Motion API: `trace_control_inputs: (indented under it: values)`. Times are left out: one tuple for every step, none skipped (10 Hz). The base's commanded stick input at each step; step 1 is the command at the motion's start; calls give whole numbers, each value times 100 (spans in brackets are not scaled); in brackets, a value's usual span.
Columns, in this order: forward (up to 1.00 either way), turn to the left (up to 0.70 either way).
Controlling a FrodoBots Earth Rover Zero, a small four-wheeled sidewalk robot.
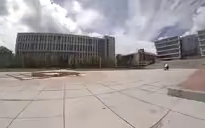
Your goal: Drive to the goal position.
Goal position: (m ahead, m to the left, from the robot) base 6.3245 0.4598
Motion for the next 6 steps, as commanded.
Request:
trace_control_inputs:
  values:
    - [70, 0]
    - [70, 0]
    - [70, 0]
    - [70, 0]
    - [70, 0]
    - [70, 0]
